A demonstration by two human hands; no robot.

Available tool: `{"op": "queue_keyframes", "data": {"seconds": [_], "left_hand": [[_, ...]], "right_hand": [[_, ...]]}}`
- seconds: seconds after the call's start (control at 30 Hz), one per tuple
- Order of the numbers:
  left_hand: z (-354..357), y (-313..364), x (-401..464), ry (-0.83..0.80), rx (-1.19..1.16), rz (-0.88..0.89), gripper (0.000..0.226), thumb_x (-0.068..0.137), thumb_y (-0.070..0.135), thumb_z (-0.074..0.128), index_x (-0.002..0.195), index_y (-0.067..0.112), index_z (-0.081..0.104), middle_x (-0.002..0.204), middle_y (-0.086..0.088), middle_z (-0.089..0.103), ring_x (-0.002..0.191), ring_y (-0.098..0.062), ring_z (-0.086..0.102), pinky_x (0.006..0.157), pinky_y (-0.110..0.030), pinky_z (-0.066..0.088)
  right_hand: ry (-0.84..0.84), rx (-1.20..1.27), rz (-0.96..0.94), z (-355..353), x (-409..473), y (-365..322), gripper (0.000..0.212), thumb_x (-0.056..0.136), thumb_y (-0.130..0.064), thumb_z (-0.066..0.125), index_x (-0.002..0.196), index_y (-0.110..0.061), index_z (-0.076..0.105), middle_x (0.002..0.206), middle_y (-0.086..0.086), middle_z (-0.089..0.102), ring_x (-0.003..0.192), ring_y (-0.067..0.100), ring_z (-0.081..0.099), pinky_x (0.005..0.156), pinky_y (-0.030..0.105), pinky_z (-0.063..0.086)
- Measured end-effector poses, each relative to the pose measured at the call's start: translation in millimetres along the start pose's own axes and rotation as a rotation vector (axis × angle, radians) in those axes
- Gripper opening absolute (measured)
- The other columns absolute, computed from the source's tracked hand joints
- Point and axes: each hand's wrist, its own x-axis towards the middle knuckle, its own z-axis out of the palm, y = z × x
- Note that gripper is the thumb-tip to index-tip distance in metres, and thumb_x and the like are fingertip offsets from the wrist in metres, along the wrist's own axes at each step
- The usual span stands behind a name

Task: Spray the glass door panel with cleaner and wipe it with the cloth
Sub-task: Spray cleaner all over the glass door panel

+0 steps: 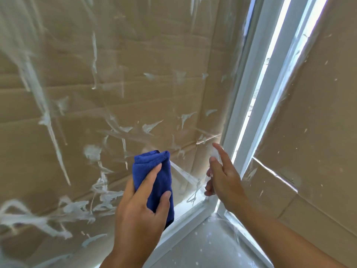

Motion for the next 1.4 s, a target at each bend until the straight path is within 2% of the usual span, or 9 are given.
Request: {"op": "queue_keyframes", "data": {"seconds": [0.13,0.33,0.6,0.77,0.9,1.0,1.07,1.2,1.4], "left_hand": [[14.4,-8.2,3.0,0.045,0.023,0.05,0.06,0.079,0.028,0.074,0.134,0.04,0.056,0.141,0.041,0.033,0.122,0.028,0.032,0.092,0.007,0.024],[26.8,-18.8,-2.0,0.109,0.066,0.075,0.069,0.075,0.01,0.082,0.134,0.037,0.057,0.142,0.026,0.044,0.125,0.024,0.034,0.095,0.006,0.024],[29.3,-15.2,-16.4,0.296,0.155,0.162,0.07,0.077,0.023,0.079,0.135,0.05,0.049,0.142,0.029,0.041,0.126,0.013,0.042,0.097,0.003,0.027],[23.5,-14.4,-29.2,0.311,0.25,0.146,0.076,0.072,0.014,0.085,0.134,0.047,0.054,0.132,0.046,0.037,0.118,0.025,0.038,0.093,0.006,0.025],[14.4,-0.2,-27.8,0.347,0.269,0.156,0.062,0.074,0.03,0.075,0.134,0.037,0.058,0.136,0.016,0.053,0.121,0.004,0.049,0.094,-0.003,0.033],[15.4,0.4,-35.0,0.334,0.312,0.154,0.062,0.075,0.026,0.08,0.133,0.033,0.06,0.136,0.011,0.052,0.119,0.02,0.041,0.095,0.001,0.03],[11.4,0.3,-42.5,0.336,0.331,0.115,0.064,0.076,0.024,0.082,0.133,0.037,0.058,0.133,0.018,0.049,0.116,0.023,0.039,0.095,-0.006,0.031],[-4.7,1.7,-52.7,0.364,0.377,0.025,0.066,0.076,0.017,0.082,0.135,0.034,0.057,0.129,0.007,0.056,0.108,-0.002,0.05,0.09,-0.028,0.04],[-25.4,-1.0,-53.6,0.43,0.41,-0.008,0.067,0.078,0.011,0.08,0.137,0.031,0.056,0.122,0.008,0.053,0.101,0.005,0.045,0.085,-0.003,0.036]], "right_hand": [[-0.036,-0.082,-0.09,17.8,2.7,15.3,0.06,0.096,-0.021,0.063,0.118,-0.074,0.044,0.098,0.009,0.063,0.058,0.027,0.069,0.061,0.039,0.063],[-0.017,-0.147,-0.267,20.2,22.9,42.1,0.061,0.095,-0.008,0.055,0.126,-0.06,0.045,0.079,0.016,0.066,0.065,0.024,0.071,0.064,0.035,0.063],[0.01,-0.27,-0.595,8.5,33.1,53.5,0.068,0.095,-0.011,0.054,0.147,-0.052,0.038,0.053,0.001,0.047,0.045,0.009,0.042,0.051,0.021,0.047],[0.073,-0.218,-0.659,17.3,26.0,57.8,0.061,0.092,-0.008,0.056,0.137,-0.047,0.043,0.057,0.003,0.049,0.047,0.013,0.04,0.06,0.023,0.04],[0.126,-0.231,-0.595,19.9,31.6,58.8,0.064,0.093,-0.011,0.054,0.144,-0.048,0.04,0.054,-0.006,0.046,0.054,0.016,0.046,0.065,0.034,0.048],[0.11,-0.239,-0.583,16.7,30.2,61.7,0.065,0.092,-0.01,0.055,0.147,-0.043,0.041,0.053,-0.008,0.045,0.052,0.011,0.045,0.065,0.029,0.047],[0.109,-0.245,-0.621,17.8,24.5,63.1,0.061,0.091,-0.008,0.057,0.141,-0.041,0.045,0.051,-0.008,0.043,0.051,0.011,0.046,0.056,0.017,0.04],[0.074,-0.251,-0.713,31.6,11.8,59.0,0.065,0.087,-0.003,0.058,0.141,-0.037,0.044,0.054,-0.009,0.044,0.054,0.012,0.048,0.054,0.011,0.037],[0.0,-0.242,-0.769,59.5,-7.7,53.9,0.059,0.086,-0.01,0.054,0.138,-0.037,0.047,0.057,-0.018,0.038,0.045,0.005,0.04,0.05,0.024,0.04]]}}
